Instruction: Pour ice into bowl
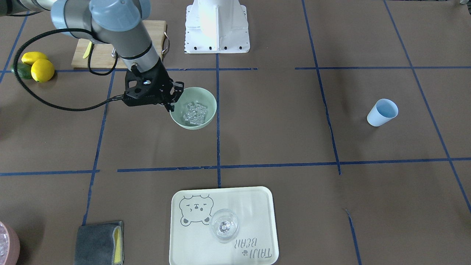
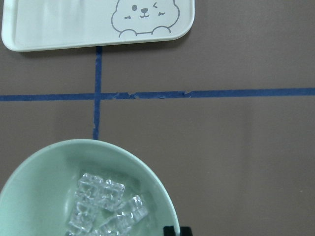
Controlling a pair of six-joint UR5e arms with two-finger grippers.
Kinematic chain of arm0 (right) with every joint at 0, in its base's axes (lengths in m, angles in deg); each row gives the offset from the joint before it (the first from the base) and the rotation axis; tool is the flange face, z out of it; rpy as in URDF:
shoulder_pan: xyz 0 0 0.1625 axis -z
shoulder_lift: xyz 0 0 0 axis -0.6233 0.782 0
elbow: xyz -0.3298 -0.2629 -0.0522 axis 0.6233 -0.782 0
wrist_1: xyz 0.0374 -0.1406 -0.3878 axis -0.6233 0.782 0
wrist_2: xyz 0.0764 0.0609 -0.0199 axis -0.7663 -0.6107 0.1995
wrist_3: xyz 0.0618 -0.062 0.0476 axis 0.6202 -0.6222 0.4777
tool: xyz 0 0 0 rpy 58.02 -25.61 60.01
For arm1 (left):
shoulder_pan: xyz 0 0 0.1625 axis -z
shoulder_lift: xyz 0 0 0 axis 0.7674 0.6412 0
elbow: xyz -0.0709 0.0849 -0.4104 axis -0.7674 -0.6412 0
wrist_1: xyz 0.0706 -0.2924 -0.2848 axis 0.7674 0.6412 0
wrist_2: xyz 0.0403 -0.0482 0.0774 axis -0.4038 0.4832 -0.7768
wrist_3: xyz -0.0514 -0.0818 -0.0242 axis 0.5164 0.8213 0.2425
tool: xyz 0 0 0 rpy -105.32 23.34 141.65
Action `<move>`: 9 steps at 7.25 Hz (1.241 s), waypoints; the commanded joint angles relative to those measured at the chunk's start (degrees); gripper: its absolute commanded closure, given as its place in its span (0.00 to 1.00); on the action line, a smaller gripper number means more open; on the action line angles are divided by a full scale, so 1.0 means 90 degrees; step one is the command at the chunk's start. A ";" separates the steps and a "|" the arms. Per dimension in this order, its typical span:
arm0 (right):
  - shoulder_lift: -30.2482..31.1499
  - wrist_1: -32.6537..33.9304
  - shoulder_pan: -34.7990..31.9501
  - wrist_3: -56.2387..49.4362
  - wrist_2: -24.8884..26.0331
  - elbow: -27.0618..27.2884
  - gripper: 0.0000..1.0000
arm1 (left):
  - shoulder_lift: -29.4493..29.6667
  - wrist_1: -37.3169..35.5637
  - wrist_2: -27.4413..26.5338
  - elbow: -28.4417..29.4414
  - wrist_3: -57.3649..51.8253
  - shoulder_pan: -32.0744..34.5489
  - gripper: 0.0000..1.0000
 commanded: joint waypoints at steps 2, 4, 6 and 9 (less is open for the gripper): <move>0.1658 -0.1107 -0.1187 -0.1502 -0.1157 0.0044 1.00 | 0.0000 -0.0001 0.0009 -0.0029 0.0000 0.0000 0.00; 0.2724 -0.1871 -0.1365 -0.1485 -0.1189 0.0025 1.00 | 0.0000 -0.0001 0.0009 -0.0029 0.0000 0.0000 0.00; 0.3361 -0.2428 -0.1395 -0.1505 -0.1189 -0.0043 1.00 | 0.0000 -0.0001 0.0009 -0.0097 0.0000 0.0000 0.00; 0.3929 -0.4202 -0.1415 -0.1486 -0.1199 -0.0968 1.00 | 0.0000 0.0009 0.0009 -0.0127 0.0000 0.0000 0.00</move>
